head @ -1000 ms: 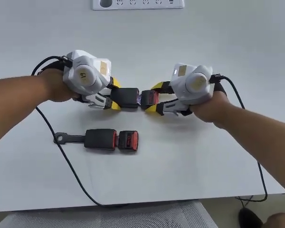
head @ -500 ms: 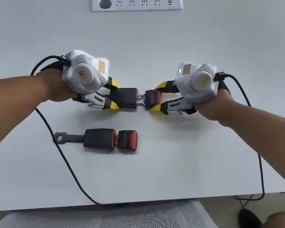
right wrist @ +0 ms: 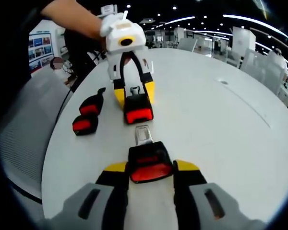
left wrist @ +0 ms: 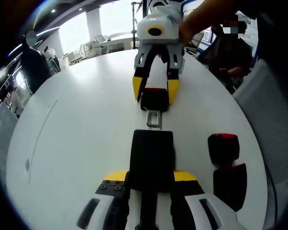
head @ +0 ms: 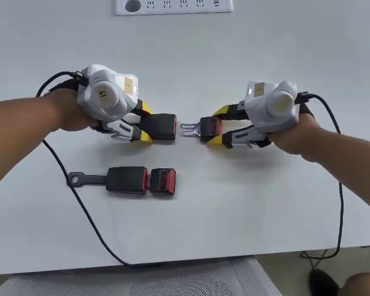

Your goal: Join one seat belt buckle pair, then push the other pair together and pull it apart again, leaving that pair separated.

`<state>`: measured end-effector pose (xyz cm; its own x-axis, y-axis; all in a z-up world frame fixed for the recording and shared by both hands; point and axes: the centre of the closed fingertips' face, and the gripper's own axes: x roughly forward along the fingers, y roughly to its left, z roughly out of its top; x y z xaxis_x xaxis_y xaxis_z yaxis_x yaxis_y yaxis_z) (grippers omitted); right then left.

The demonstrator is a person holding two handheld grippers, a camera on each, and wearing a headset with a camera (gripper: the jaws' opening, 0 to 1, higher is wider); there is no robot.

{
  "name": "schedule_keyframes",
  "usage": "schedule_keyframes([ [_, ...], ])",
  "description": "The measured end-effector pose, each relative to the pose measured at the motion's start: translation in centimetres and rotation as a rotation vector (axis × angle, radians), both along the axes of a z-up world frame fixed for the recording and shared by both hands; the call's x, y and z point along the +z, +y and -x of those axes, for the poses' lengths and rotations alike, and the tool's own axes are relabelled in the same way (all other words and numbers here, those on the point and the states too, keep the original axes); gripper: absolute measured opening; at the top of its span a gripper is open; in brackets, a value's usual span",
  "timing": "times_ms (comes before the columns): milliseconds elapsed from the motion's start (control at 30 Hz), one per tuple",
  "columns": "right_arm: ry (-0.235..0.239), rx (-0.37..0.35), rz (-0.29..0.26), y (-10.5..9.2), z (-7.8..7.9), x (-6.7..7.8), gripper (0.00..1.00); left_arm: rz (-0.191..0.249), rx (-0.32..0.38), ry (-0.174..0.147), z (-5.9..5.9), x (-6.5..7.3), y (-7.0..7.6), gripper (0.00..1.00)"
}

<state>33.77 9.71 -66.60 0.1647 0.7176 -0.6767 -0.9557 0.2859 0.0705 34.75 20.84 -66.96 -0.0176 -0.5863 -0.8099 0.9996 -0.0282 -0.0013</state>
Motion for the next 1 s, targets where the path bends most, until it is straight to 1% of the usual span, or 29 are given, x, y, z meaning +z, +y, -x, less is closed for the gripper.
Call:
schedule_keyframes([
  [167, 0.012, -0.005, 0.012, -1.7, 0.5, 0.0, 0.36, -0.002, 0.004, 0.003, 0.1, 0.0, 0.0, 0.34],
  [233, 0.011, -0.008, 0.015, -2.5, 0.4, 0.0, 0.36, -0.001, 0.006, 0.005, 0.1, 0.0, 0.0, 0.34],
  [300, 0.008, -0.007, 0.024, -3.1, 0.3, 0.0, 0.36, 0.000, 0.006, 0.005, 0.1, 0.0, 0.0, 0.34],
  [333, 0.015, -0.010, 0.033, -3.6, 0.5, -0.1, 0.36, -0.001, 0.006, 0.005, 0.1, 0.0, 0.0, 0.34],
  [467, 0.008, -0.007, 0.035, -4.5, 0.8, 0.0, 0.36, -0.002, 0.004, 0.005, 0.1, 0.0, 0.0, 0.34],
  [567, 0.012, -0.010, 0.039, -5.3, 1.1, 0.0, 0.36, 0.001, 0.004, 0.005, 0.2, 0.0, 0.0, 0.34],
  [600, 0.005, -0.009, 0.037, -5.4, 1.1, 0.0, 0.36, 0.001, 0.005, 0.005, 0.2, 0.0, 0.0, 0.34],
  [633, 0.011, -0.013, 0.043, -5.7, 1.3, 0.0, 0.36, 0.001, 0.004, 0.005, 0.2, 0.0, 0.0, 0.34],
  [833, 0.011, -0.014, 0.053, -6.7, 1.7, -0.1, 0.36, 0.001, 0.005, 0.005, 0.2, 0.0, 0.0, 0.34],
  [1000, 0.011, -0.022, 0.057, -8.0, 2.0, -0.1, 0.36, 0.003, 0.010, 0.007, 0.3, 0.0, 0.0, 0.34],
])
